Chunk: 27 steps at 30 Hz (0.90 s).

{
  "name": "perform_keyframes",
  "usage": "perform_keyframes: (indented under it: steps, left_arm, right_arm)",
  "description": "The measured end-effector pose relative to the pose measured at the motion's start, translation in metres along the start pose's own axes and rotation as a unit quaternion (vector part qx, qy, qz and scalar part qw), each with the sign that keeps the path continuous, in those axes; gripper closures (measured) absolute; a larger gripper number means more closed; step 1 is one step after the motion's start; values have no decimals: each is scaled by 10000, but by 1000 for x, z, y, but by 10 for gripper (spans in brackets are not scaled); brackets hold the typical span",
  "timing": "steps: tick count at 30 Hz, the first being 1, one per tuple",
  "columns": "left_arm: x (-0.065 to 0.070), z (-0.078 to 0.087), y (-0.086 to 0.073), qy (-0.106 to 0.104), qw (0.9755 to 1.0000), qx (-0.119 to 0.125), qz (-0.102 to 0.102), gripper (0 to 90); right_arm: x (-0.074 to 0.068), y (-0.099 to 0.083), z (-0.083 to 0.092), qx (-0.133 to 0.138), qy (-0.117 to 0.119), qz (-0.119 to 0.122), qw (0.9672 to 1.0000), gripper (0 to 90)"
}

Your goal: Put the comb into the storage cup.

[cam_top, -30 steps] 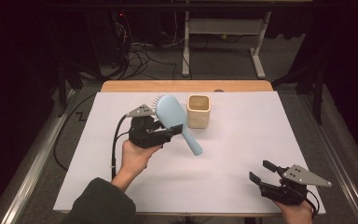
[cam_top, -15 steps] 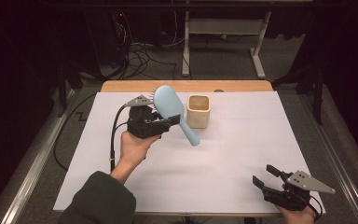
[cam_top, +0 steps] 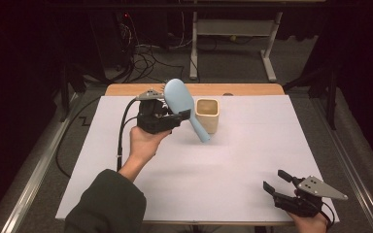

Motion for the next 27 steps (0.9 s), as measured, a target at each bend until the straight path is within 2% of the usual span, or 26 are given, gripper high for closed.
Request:
perform_keyframes:
  steps: [9, 16, 27]
  left_arm:
    - [-2, -6, 13, 85, 10000, 24, -9, 538]
    - [-8, -12, 19, 175, 9998, 7, 32, 538]
    - [-13, -21, 27, 267, 9996, 9, 88, 538]
  right_arm:
    - [-3, 0, -1, 12, 60, 44, 10000, 302]
    - [-5, 0, 0, 29, 108, -30, 9999, 297]
    - [-4, 0, 0, 45, 85, -27, 9999, 296]
Point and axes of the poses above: each handheld gripper's, and its own axes: z roughly backward along the jaws, y roughly out of its top, x roughly to its right, the point moved 9 cm from there along -z, roughly forward along the jaws, and after that the axes turned 3 degrees about z, right-handed, at the moved point
